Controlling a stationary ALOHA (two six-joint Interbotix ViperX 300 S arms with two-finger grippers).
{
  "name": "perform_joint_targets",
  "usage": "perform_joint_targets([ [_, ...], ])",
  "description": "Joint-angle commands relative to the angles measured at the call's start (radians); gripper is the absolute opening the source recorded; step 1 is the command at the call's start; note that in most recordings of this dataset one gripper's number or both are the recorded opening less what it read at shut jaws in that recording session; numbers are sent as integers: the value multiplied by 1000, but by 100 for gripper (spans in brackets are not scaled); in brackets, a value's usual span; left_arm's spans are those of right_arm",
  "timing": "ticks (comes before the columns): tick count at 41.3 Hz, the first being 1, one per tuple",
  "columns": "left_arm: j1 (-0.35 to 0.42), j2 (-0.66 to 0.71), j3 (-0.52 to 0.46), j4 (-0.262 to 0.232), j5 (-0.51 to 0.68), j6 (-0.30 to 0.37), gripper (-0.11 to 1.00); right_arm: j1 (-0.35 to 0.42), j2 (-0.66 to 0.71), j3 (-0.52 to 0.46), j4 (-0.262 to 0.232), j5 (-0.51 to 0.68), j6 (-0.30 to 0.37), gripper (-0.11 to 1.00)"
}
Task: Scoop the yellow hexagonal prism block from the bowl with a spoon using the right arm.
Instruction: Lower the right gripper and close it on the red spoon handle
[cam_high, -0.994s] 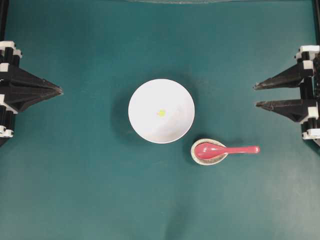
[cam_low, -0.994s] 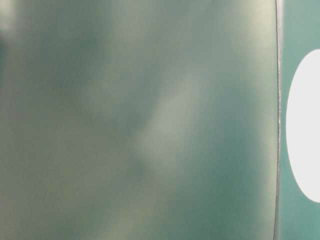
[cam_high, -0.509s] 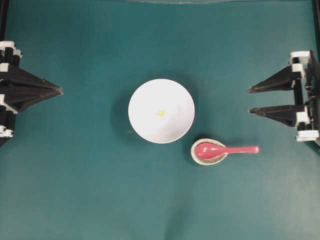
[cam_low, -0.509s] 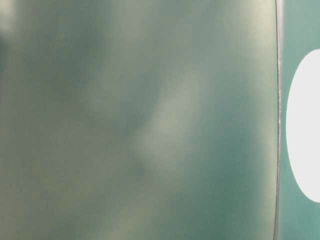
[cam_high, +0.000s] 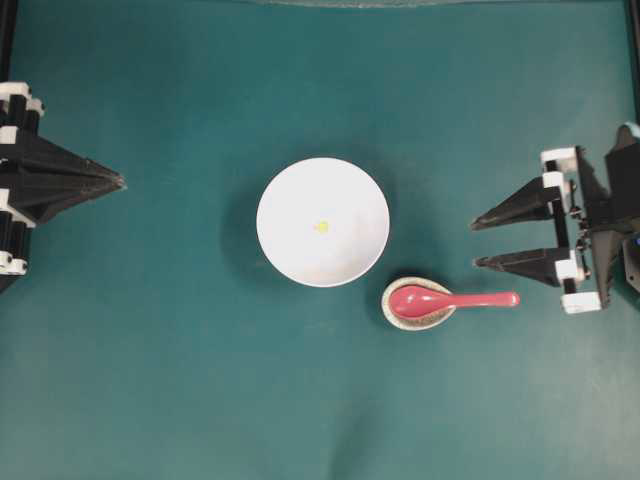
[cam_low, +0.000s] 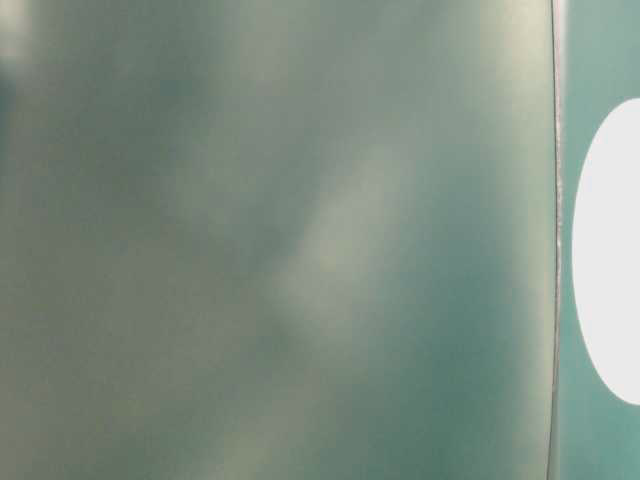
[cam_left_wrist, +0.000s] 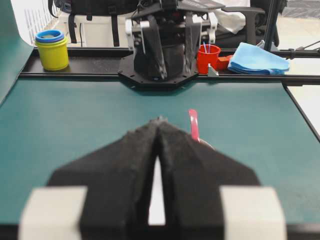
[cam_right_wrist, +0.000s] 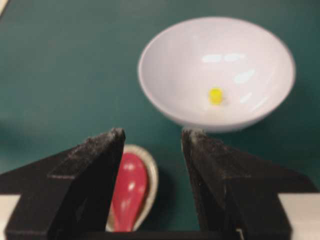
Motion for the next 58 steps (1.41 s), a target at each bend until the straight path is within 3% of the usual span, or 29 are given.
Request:
perform_joint_targets([
  [1, -2, 9, -26, 3, -6, 3, 0, 26, 52, -3, 21, -55, -2, 56],
  [15, 0, 9, -26, 3, -5, 3, 0, 127, 272, 15, 129, -244, -2, 56],
  [26, 0, 9, -26, 3, -3, 3, 0, 249, 403, 67, 279, -436, -2, 56],
  [29, 0, 9, -26, 3, -3, 3, 0, 282, 430, 75, 301, -483, -2, 56],
  [40, 0, 9, -25, 3, -3, 3, 0, 345, 532, 77, 327, -538, -2, 56],
  [58, 0, 9, -26, 3, -2, 3, 0, 348, 612, 80, 344, -588, -2, 55],
])
